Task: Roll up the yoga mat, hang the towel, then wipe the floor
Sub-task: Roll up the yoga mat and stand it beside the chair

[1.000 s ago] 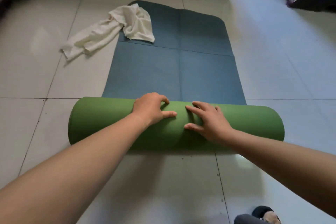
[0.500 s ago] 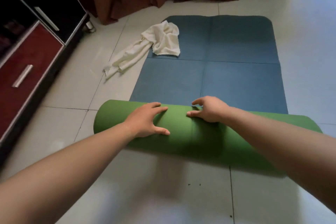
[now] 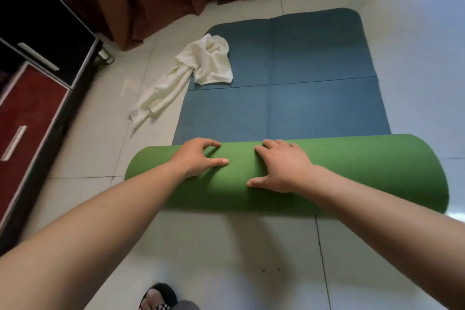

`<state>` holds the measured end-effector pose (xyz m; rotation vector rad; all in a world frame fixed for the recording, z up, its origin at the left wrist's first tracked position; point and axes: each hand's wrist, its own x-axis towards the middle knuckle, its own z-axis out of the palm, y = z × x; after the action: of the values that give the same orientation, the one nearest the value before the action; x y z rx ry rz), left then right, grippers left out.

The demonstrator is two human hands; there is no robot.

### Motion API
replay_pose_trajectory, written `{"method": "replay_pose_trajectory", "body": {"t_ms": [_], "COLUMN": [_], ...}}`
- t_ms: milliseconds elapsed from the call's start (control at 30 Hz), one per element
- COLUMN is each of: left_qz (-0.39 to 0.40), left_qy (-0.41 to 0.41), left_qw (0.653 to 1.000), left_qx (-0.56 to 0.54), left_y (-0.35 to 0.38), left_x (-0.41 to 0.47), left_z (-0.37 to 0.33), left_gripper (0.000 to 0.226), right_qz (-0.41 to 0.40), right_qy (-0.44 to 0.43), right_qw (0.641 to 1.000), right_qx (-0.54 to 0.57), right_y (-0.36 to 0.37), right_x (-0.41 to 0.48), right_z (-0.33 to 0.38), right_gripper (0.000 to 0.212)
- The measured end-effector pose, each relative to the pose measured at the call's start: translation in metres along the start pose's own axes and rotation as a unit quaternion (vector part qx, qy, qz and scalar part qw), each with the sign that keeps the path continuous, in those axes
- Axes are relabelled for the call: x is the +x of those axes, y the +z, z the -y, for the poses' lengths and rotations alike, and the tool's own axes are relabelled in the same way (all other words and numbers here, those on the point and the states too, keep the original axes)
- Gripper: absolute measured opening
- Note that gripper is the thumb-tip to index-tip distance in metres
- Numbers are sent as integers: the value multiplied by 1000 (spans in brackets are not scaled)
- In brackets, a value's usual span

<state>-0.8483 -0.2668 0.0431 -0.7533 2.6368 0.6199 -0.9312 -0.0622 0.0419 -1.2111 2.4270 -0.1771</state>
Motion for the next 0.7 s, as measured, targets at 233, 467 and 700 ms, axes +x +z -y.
{"method": "replay_pose_trajectory", "body": {"t_ms": [233,467,700], "left_qz": [143,156,-79], "left_qy": [41,130,281], "left_qw": [985,977,950], "left_qx": [92,66,112], "left_y": [-14,-24,-3], "left_x": [35,71,65], "left_z": [-12,-14,-6], "left_gripper": [77,51,74], "right_qz": [-17,-67,-41], "right_qy": [-11,111,244], "right_qw": [999,989,961], "right_qx": [-39,67,124], "right_y": [11,-4,-48], "right_x": [-40,-11,44], "right_z": [-20,-30,-44], "right_gripper": [95,90,76]}}
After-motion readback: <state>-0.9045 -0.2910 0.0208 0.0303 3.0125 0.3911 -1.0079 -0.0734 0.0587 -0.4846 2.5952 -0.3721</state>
